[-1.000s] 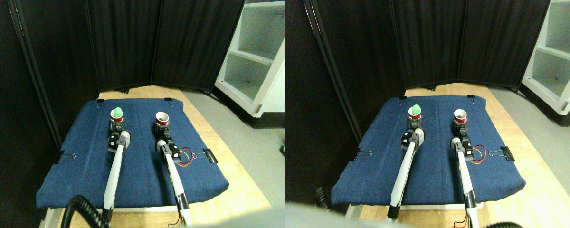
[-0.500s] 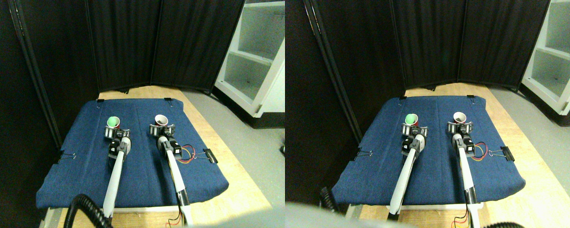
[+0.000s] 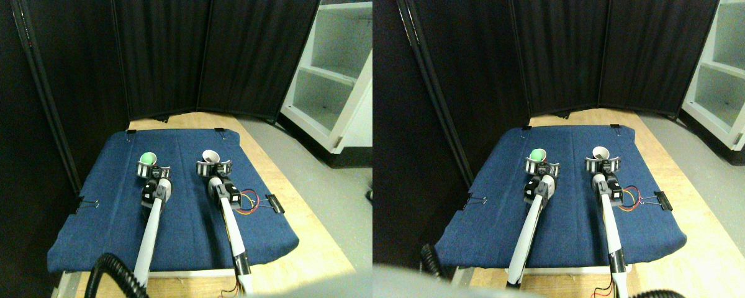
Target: Pour (bimanual)
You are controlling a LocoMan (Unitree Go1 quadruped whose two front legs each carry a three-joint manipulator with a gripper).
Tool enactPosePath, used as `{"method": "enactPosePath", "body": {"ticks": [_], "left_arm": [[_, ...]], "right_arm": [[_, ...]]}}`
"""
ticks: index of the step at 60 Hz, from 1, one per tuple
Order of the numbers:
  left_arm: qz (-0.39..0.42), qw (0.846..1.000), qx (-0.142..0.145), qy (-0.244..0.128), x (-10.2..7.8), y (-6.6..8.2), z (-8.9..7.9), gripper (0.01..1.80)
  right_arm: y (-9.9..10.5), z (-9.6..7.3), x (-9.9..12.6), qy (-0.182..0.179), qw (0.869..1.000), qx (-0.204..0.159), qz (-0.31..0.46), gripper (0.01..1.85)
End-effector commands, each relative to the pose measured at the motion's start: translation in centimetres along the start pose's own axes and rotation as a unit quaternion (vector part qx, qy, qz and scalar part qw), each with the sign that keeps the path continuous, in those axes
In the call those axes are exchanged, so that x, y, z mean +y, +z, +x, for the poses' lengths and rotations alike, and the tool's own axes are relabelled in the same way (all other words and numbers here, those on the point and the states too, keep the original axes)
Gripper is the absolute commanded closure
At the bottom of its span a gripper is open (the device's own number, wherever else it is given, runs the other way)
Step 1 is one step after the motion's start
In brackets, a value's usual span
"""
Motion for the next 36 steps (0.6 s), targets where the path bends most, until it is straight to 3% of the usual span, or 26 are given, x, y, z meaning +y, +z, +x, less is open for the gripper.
{"method": "enactPosePath", "body": {"ticks": [1,9,16,27,36], "left_arm": [[-0.018,1.000,0.009,-0.022,-1.1,-0.4,-0.8,0.37],[-0.018,0.999,0.017,-0.025,-1.5,-0.5,-1.4,0.35],[-0.031,0.998,0.036,-0.039,-2.1,-0.5,-2.5,0.22],[-0.022,0.996,0.042,-0.071,-3.7,0.0,-4.0,0.25],[0.051,0.993,0.033,-0.105,-5.6,1.0,-5.2,0.31]], "right_arm": [[-0.2,-0.4,1.3,0.030,0.999,0.002,0.014,0.42],[-0.2,-0.9,1.7,0.038,0.999,0.003,0.013,0.41],[-0.3,-1.4,2.1,0.046,0.999,0.007,0.008,0.39],[-0.3,-2.1,2.7,0.059,0.998,0.013,0.008,0.40],[-0.4,-2.6,3.3,0.069,0.997,0.019,0.007,0.43]]}}
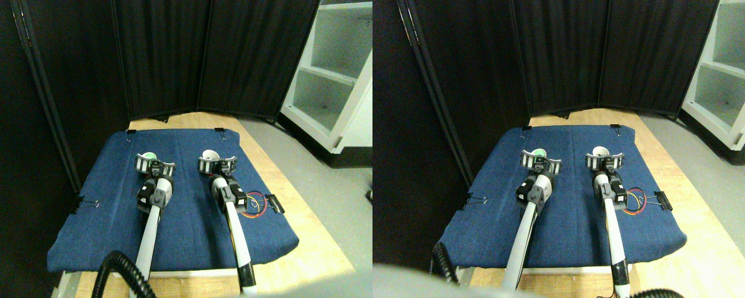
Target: Pour (bimanual)
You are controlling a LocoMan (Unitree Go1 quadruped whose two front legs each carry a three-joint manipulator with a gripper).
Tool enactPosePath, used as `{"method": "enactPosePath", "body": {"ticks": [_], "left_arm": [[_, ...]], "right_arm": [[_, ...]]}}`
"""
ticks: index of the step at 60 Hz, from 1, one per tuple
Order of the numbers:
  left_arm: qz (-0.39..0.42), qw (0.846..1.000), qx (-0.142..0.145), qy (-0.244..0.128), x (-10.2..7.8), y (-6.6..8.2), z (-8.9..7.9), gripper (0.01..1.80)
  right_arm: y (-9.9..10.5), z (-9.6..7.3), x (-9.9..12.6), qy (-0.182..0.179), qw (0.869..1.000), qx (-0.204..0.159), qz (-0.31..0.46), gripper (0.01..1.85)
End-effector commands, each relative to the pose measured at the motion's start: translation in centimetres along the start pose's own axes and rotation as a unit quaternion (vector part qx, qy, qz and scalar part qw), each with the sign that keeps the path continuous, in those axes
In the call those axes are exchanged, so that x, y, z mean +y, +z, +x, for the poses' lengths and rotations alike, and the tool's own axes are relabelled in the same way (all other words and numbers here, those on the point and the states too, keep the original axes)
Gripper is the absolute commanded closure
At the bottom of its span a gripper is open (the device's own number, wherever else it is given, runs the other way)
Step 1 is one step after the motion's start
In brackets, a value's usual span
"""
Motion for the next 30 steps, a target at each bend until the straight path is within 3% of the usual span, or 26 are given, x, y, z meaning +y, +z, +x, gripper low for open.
{"method": "enactPosePath", "body": {"ticks": [1,10,16,24,30], "left_arm": [[0.014,0.999,0.000,-0.037,-2.0,0.5,-0.7,0.32],[0.051,0.997,0.008,-0.051,-3.0,1.4,-1.4,0.33],[0.130,0.989,-0.001,-0.069,-3.4,1.9,-1.9,0.40],[0.198,0.975,-0.019,-0.095,-3.6,2.1,-2.1,0.41],[0.228,0.968,-0.029,-0.104,-3.6,2.1,-1.9,0.54]], "right_arm": [[-0.4,-0.4,1.3,0.026,1.000,0.011,0.000,0.43],[-0.3,-0.5,1.7,0.046,0.999,0.022,-0.004,0.43],[-0.3,-0.7,2.2,0.059,0.998,0.025,-0.024,0.46],[-0.5,-1.2,2.7,0.070,0.997,0.009,-0.039,0.59],[-0.8,-1.2,2.8,0.080,0.993,-0.011,-0.081,0.71]]}}
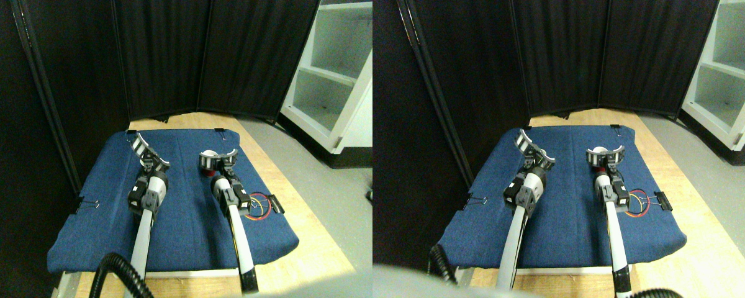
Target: Pour (bimanual)
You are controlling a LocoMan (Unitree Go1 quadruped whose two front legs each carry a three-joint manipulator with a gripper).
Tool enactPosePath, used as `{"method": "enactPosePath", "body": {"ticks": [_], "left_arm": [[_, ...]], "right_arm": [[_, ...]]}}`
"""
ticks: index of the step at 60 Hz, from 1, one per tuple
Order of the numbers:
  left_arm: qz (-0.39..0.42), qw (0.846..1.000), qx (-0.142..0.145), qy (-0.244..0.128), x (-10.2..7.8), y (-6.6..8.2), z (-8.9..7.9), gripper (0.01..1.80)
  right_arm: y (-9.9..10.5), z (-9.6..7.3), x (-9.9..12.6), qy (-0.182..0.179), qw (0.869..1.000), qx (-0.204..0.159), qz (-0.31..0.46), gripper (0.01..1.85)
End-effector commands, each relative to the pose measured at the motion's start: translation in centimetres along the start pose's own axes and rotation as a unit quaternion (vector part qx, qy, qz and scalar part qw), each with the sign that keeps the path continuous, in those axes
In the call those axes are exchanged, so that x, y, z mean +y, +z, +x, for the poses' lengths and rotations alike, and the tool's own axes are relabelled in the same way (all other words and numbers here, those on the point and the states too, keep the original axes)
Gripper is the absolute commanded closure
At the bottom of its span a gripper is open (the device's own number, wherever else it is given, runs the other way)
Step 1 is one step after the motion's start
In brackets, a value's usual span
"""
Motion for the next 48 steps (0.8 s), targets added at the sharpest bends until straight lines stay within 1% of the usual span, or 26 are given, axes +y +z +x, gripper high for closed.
{"method": "enactPosePath", "body": {"ticks": [1,4,6,7,9,11,15,16,17,19,21,22,23,24,25,26,27,29,33,34,36,39,41,42,45,48], "left_arm": [[0.020,0.999,-0.020,-0.015,-0.5,0.5,0.0,0.54],[0.076,0.997,-0.025,-0.022,-0.4,0.4,0.0,0.56],[0.115,0.992,-0.026,-0.034,-0.4,0.3,0.0,0.55],[0.115,0.992,-0.026,-0.034,-0.4,0.3,0.0,0.55],[0.142,0.989,-0.028,-0.042,-0.3,0.2,0.0,0.53],[0.173,0.983,-0.030,-0.060,-0.3,0.1,0.2,0.54],[0.198,0.977,-0.034,-0.068,-0.2,0.0,0.4,0.57],[0.217,0.972,-0.034,-0.077,0.0,-0.1,0.5,0.59],[0.217,0.972,-0.034,-0.077,0.0,-0.1,0.5,0.59],[0.242,0.965,-0.036,-0.090,0.1,-0.2,0.7,0.61],[0.268,0.958,-0.035,-0.098,0.3,-0.2,0.9,0.63],[0.286,0.952,-0.032,-0.102,0.3,-0.3,0.9,0.63],[0.305,0.947,-0.032,-0.100,0.4,-0.4,0.9,0.63],[0.321,0.942,-0.032,-0.095,0.5,-0.4,1.0,0.63],[0.327,0.940,-0.032,-0.092,0.5,-0.5,1.0,0.63],[0.327,0.940,-0.032,-0.092,0.5,-0.5,1.0,0.63],[0.333,0.938,-0.032,-0.090,0.5,-0.5,1.0,0.63],[0.359,0.929,-0.036,-0.082,0.5,-0.6,0.9,0.63],[0.409,0.907,-0.037,-0.091,0.6,-0.8,0.9,0.61],[0.421,0.901,-0.040,-0.096,0.7,-0.8,1.0,0.60],[0.442,0.888,-0.049,-0.115,0.8,-0.9,1.2,0.58],[0.456,0.880,-0.051,-0.126,0.9,-1.0,1.2,0.58],[0.475,0.866,-0.059,-0.148,1.2,-1.1,1.5,0.61],[0.480,0.862,-0.060,-0.153,1.3,-1.1,1.5,0.62],[0.485,0.855,-0.066,-0.172,1.6,-1.2,1.8,0.67],[0.502,0.839,-0.078,-0.194,1.9,-1.3,2.1,0.77]], "right_arm": [[-0.5,-0.1,1.3,0.032,0.999,-0.006,-0.020,0.70],[-0.7,-0.2,1.4,0.036,0.999,-0.009,-0.034,0.66],[-0.8,-0.2,1.4,0.039,0.997,-0.018,-0.068,0.64],[-0.8,-0.2,1.4,0.039,0.997,-0.018,-0.068,0.64],[-0.9,-0.2,1.4,0.046,0.994,-0.024,-0.097,0.64],[-1.0,-0.3,1.5,0.053,0.991,-0.030,-0.116,0.67],[-1.0,-0.1,1.4,0.068,0.988,-0.028,-0.136,0.70],[-1.2,-0.1,1.4,0.075,0.986,-0.031,-0.148,0.75],[-1.2,-0.1,1.4,0.075,0.986,-0.031,-0.148,0.75],[-1.3,0.0,1.3,0.082,0.983,-0.033,-0.163,0.80],[-1.4,0.0,1.4,0.089,0.973,-0.039,-0.207,0.89],[-1.4,0.0,1.4,0.095,0.966,-0.042,-0.237,0.97],[-1.5,0.1,1.4,0.102,0.962,-0.043,-0.250,1.07],[-1.6,0.1,1.4,0.108,0.960,-0.044,-0.253,1.19],[-1.6,0.1,1.4,0.109,0.960,-0.045,-0.256,1.25],[-1.6,0.1,1.4,0.109,0.960,-0.045,-0.256,1.25],[-1.6,0.2,1.4,0.111,0.959,-0.045,-0.258,1.32],[-1.7,0.3,1.4,0.116,0.949,-0.050,-0.290,1.52],[-1.9,0.4,1.4,0.116,0.949,-0.046,-0.290,1.53],[-1.9,0.4,1.4,0.124,0.946,-0.043,-0.297,1.53],[-2.1,0.5,1.4,0.125,0.939,-0.048,-0.317,1.53],[-2.1,0.6,1.4,0.128,0.939,-0.045,-0.317,1.53],[-2.2,0.6,1.4,0.131,0.937,-0.043,-0.321,1.53],[-2.3,0.7,1.4,0.134,0.933,-0.041,-0.332,1.53],[-2.4,0.7,1.4,0.130,0.932,-0.040,-0.337,1.53],[-2.5,0.8,1.4,0.132,0.931,-0.038,-0.339,1.53]]}}
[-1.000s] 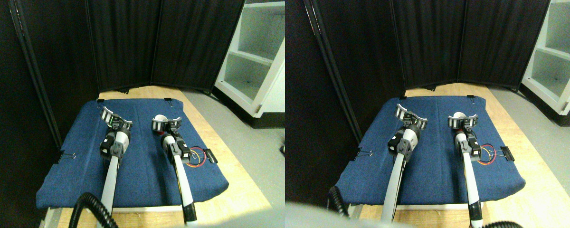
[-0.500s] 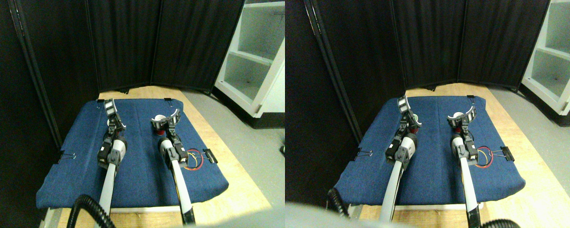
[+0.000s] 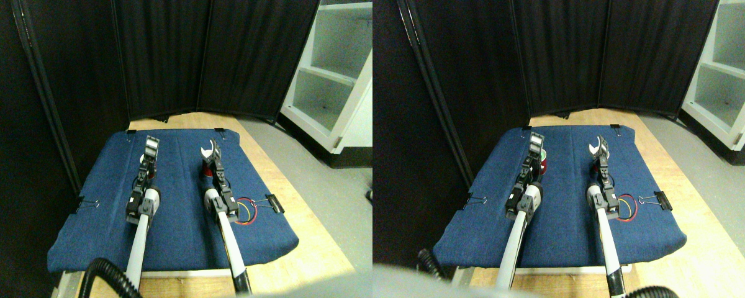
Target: Pour (bimanual)
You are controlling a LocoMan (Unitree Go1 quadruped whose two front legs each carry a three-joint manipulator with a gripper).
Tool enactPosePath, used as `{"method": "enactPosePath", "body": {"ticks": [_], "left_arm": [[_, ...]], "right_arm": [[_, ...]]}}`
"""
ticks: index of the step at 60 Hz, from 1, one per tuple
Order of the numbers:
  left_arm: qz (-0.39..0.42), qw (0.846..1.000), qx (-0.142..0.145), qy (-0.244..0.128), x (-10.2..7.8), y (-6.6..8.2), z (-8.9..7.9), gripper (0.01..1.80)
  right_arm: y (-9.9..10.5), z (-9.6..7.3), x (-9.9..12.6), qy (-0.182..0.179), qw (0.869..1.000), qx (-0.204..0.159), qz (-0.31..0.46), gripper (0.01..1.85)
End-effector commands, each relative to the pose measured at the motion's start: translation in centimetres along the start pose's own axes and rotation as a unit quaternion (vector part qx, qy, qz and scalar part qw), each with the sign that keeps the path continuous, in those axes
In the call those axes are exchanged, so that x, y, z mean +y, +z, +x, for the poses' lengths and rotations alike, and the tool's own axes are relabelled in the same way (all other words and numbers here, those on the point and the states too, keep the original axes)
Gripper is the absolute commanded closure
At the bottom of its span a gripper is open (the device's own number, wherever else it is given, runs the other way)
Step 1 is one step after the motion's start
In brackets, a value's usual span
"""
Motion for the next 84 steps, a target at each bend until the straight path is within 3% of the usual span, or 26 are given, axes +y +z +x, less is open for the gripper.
{"method": "enactPosePath", "body": {"ticks": [1,34,66,69,72,78,82,84], "left_arm": [[0.021,0.999,-0.032,-0.011,0.4,-0.4,0.6,0.79],[-0.004,0.997,-0.054,-0.060,0.5,-1.2,1.7,0.84],[-0.030,0.994,-0.079,-0.062,0.3,-0.8,1.3,0.90],[-0.032,0.994,-0.076,-0.066,0.4,-0.9,1.2,0.85],[-0.017,0.997,-0.060,-0.052,0.5,-1.1,1.0,0.49],[-0.017,0.998,-0.055,-0.040,0.7,-1.4,0.8,0.10],[-0.009,0.998,-0.059,-0.038,0.6,-1.4,0.8,0.05],[-0.011,0.995,-0.077,-0.055,0.6,-1.4,0.8,0.12]], "right_arm": [[-0.1,0.4,0.7,0.014,1.000,-0.005,-0.002,1.53],[-0.6,1.3,0.2,0.003,1.000,0.005,0.011,1.53],[-1.0,1.3,0.5,-0.003,1.000,0.006,0.015,1.53],[-1.0,1.3,0.5,0.001,1.000,0.005,0.015,1.53],[-1.1,1.3,0.5,-0.001,1.000,0.005,0.017,1.53],[-1.0,1.2,0.7,-0.009,1.000,0.007,0.016,1.53],[-1.0,1.1,0.7,-0.004,1.000,0.005,0.015,1.53],[-1.0,1.1,0.7,-0.005,1.000,0.006,0.014,1.53]]}}
